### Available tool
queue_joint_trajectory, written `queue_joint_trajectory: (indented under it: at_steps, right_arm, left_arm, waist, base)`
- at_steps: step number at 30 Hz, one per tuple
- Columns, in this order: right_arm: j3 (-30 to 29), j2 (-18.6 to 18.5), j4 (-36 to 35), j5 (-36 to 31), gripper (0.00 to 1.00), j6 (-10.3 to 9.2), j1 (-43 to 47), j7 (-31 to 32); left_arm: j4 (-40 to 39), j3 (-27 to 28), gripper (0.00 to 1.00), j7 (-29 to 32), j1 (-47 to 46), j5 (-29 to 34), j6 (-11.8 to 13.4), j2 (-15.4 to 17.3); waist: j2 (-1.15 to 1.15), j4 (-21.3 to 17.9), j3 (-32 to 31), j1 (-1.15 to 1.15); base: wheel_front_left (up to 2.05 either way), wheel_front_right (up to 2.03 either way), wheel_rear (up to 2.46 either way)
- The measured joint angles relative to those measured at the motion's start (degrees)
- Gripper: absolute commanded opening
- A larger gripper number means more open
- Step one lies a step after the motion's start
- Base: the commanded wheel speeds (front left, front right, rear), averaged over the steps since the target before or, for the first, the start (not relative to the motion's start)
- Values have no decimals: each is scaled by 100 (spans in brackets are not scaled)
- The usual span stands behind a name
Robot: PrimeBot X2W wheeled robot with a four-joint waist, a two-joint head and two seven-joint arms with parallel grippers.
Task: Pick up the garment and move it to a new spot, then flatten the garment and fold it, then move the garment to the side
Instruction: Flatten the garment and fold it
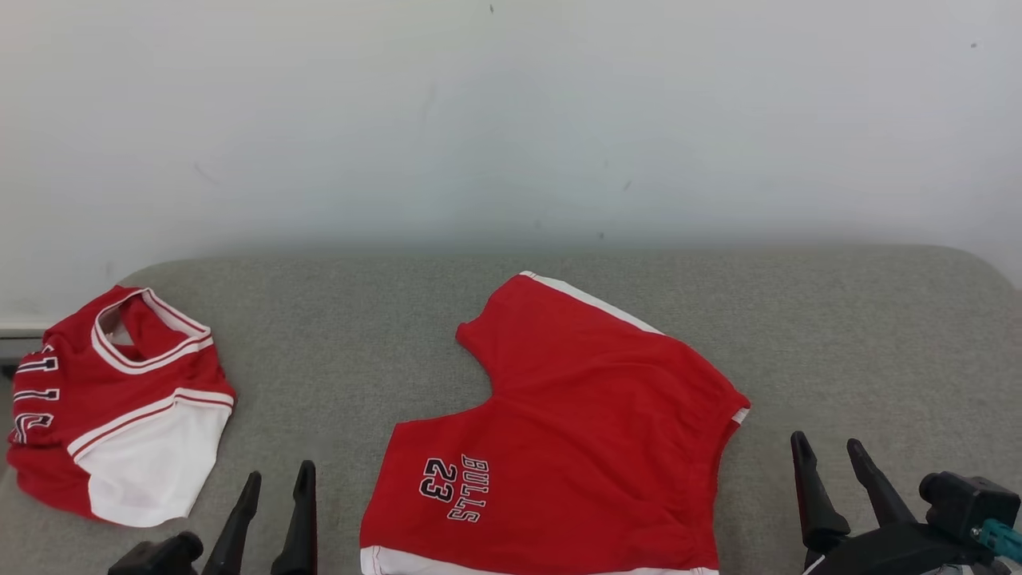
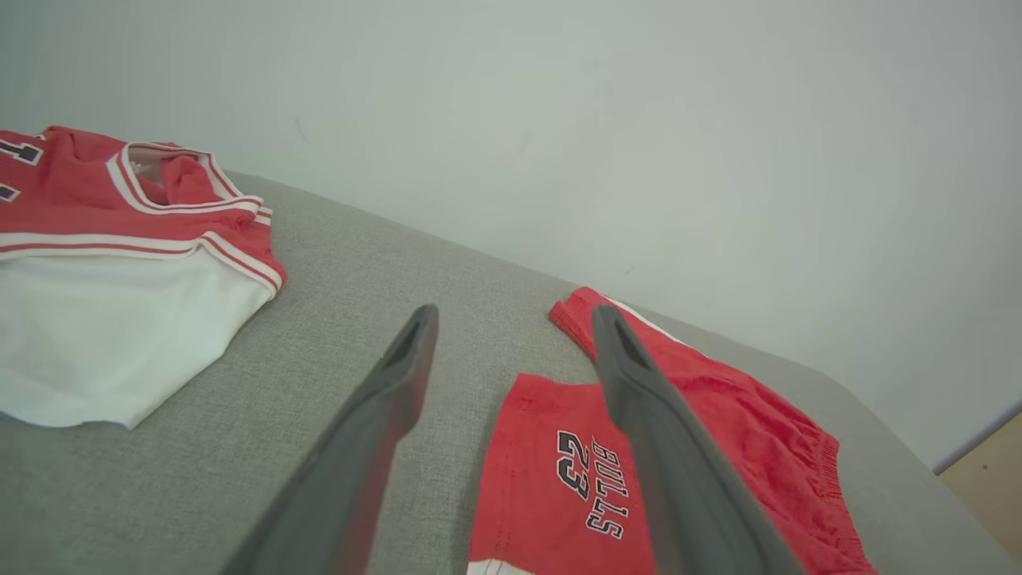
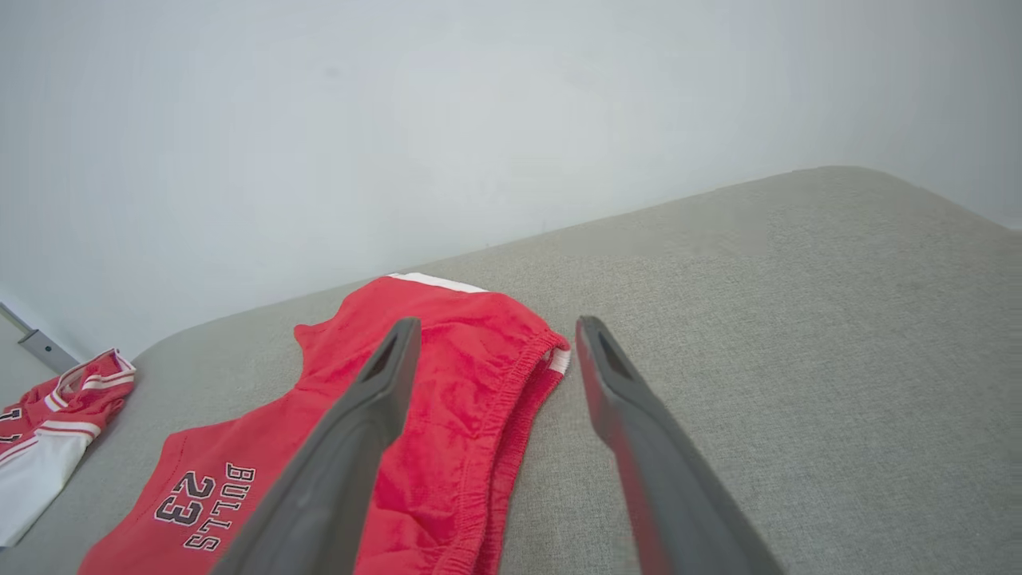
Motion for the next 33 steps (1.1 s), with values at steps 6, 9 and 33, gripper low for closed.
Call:
queue_joint_trajectory:
  at_steps: [6, 9, 33]
  right_arm:
    - [-77, 172, 79, -1, 100, -21, 157, -498]
    - [-91, 170, 124, -1, 100, -21, 261, -555]
    - [-7, 116, 276, -46, 100, 31, 326, -944]
  left_arm:
    - [96, -64, 100, 34, 404, 348, 183, 433]
    - [77, -100, 100, 134, 450, 405, 193, 474]
    - [-387, -36, 100, 687, 466, 605, 292, 489]
  waist:
    - [0, -278, -151, 0]
    - [0, -334, -200, 0]
    - [1, -367, -121, 1]
  base:
    - [0, 0, 0]
    - [0, 0, 0]
    - [0, 0, 0]
